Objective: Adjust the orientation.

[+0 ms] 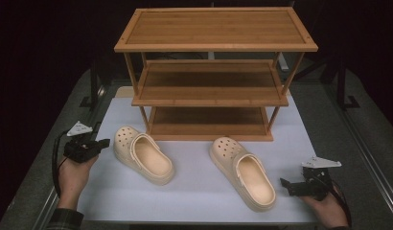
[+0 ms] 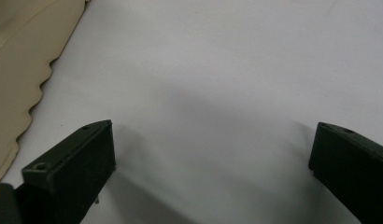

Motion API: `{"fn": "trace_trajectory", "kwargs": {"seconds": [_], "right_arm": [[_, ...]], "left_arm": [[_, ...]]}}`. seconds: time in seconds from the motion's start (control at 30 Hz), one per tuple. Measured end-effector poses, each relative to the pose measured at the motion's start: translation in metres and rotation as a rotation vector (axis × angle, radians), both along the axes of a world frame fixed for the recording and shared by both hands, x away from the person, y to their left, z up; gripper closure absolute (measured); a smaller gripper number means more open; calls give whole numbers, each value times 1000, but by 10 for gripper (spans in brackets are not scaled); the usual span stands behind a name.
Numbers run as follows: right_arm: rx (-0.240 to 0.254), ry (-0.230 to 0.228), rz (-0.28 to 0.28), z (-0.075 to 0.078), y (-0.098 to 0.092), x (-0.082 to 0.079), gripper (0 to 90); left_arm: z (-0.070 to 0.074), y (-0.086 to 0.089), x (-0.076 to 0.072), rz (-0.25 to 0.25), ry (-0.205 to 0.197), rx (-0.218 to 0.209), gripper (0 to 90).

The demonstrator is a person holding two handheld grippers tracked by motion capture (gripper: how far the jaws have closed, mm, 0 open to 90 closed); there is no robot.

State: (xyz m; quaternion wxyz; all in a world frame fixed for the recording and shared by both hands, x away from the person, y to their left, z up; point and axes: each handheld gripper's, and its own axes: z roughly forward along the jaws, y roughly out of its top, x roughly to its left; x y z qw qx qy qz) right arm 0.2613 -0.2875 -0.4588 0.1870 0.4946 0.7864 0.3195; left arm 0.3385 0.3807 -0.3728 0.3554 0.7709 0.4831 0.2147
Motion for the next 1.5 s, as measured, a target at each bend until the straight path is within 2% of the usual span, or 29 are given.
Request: {"fn": "trace_trajectory", "kwargs": {"seconds": [0.07, 0.1, 0.23, 0.27, 0.3, 0.4, 0.43, 0.47, 0.5, 0.53, 0.6, 0.7, 0.73, 0.9, 1.07, 1.33, 1.5], "right_arm": [[0, 0, 0, 0, 0, 0, 0], [0, 0, 0, 0, 0, 0, 0], [0, 0, 0, 0, 0, 0, 0], [0, 0, 0, 0, 0, 0, 0], [0, 0, 0, 0, 0, 0, 0], [0, 0, 0, 0, 0, 0, 0], [0, 0, 0, 0, 0, 0, 0], [0, -1, 0, 0, 0, 0, 0], [0, -1, 0, 0, 0, 0, 0], [0, -1, 0, 0, 0, 0, 0], [0, -2, 0, 0, 0, 0, 0], [1, -1, 0, 0, 0, 0, 0], [0, -1, 0, 0, 0, 0, 0], [0, -2, 0, 0, 0, 0, 0], [0, -2, 0, 0, 0, 0, 0], [0, 0, -1, 0, 0, 0, 0], [0, 0, 0, 0, 0, 0, 0]], "left_arm": [[-2, 0, 14, 13, -3, 3, 900], [-2, 0, 14, 13, -3, 3, 900], [-3, -1, 32, 20, -14, 4, 900], [-5, -2, 41, 26, -22, -10, 900], [-5, -2, 41, 26, -22, -10, 900], [-12, 0, 58, 35, -26, -10, 900], [-12, 0, 58, 35, -26, -10, 900], [-18, 3, 64, 46, -18, -22, 900], [-18, 3, 64, 46, -18, -22, 900], [-23, 7, 69, 48, -13, -49, 900], [-25, 8, 71, 47, -11, -41, 900], [-31, 10, 76, 52, -6, -64, 900], [-33, 10, 76, 48, 0, -51, 900], [-36, 8, 77, 33, 11, -45, 900], [-38, 3, 77, 14, 23, -17, 900], [-38, 5, 74, -25, 19, -43, 900], [-37, 2, 71, -40, 21, -39, 900]]}}
